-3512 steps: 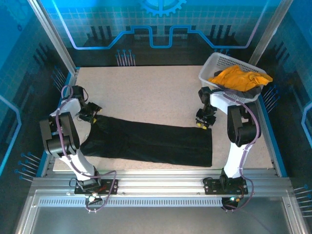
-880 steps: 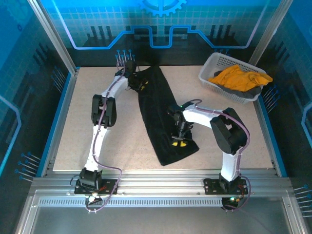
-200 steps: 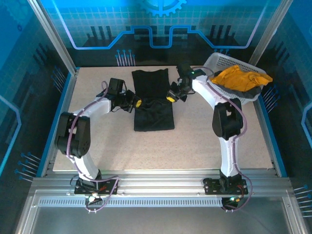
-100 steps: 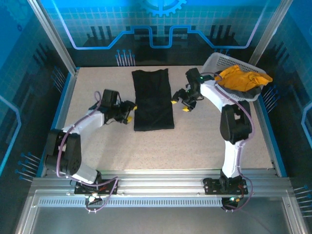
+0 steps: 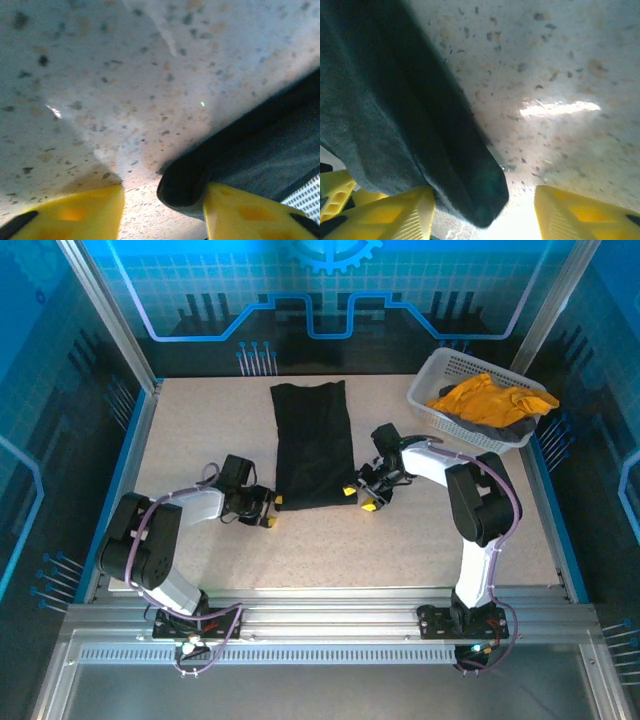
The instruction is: Fold and stack the t-shirts
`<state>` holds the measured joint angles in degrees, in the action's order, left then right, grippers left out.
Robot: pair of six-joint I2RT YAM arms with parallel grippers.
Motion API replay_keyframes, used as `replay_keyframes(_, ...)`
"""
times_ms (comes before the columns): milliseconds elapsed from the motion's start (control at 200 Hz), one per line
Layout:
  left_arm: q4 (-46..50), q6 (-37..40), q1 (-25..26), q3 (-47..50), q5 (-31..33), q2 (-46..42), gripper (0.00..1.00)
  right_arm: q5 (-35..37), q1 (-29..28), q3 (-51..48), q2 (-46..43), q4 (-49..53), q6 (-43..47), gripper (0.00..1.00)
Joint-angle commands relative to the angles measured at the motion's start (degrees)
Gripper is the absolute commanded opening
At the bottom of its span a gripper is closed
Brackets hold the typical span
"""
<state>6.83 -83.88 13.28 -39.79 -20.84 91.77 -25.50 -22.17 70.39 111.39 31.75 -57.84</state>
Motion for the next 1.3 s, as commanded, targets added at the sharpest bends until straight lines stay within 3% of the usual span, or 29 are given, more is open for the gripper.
replay_keyframes(0, -11.88, -1.12, 2.23, -2.0, 0.26, 6.04, 0.36, -2.87, -1.55, 1.1, 2.6, -2.36, -3.81, 0.5)
replay_keyframes(100, -11.93, -1.11, 2.28, -2.93, 0.69, 6.65, 0.24, -2.48, -1.81, 2.56, 3.98, -2.4, -5.22, 0.35)
replay_keyframes(215, -11.81, -0.97, 2.28, -3.44, 1.3, 5.61, 0.0, -0.05, -1.31, 5.38, 3.99, -0.59, -4.61, 0.11)
replay_keyframes(305, -7.55, 0.87, 2.19, -4.87, 3.16, 1.77, 0.0, 1.81, -0.95, 7.84, 2.37, 1.74, -3.15, 0.0)
replay_keyframes(580, 6.26, 3.61, 2.19, -5.69, 1.02, -12.18, 0.0, 1.43, -0.94, 8.53, -6.97, 9.21, -0.48, 0.0)
replay_keyframes(830, 15.81, 5.79, 5.93, 3.6, -5.43, -20.64, 0.0, -4.22, -4.17, -5.44, -14.53, 12.54, 3.06, 0.0)
replay_keyframes(1030, 22.52, 2.32, 10.28, 10.69, -5.42, -33.16, 0.0, -7.45, -6.66, -16.51, -23.43, 14.62, 1.81, 0.0)
replay_keyframes(1160, 20.74, 0.91, 10.28, 8.02, -3.49, -37.59, 0.0, -5.29, -6.49, -13.82, -29.16, 16.31, -0.97, 0.0)
replay_keyframes(1291, 20.73, 2.13, 9.67, 0.5, 0.48, -36.35, 0.0, -3.38, -5.45, -5.17, -27.88, 21.25, -2.0, 0.0)
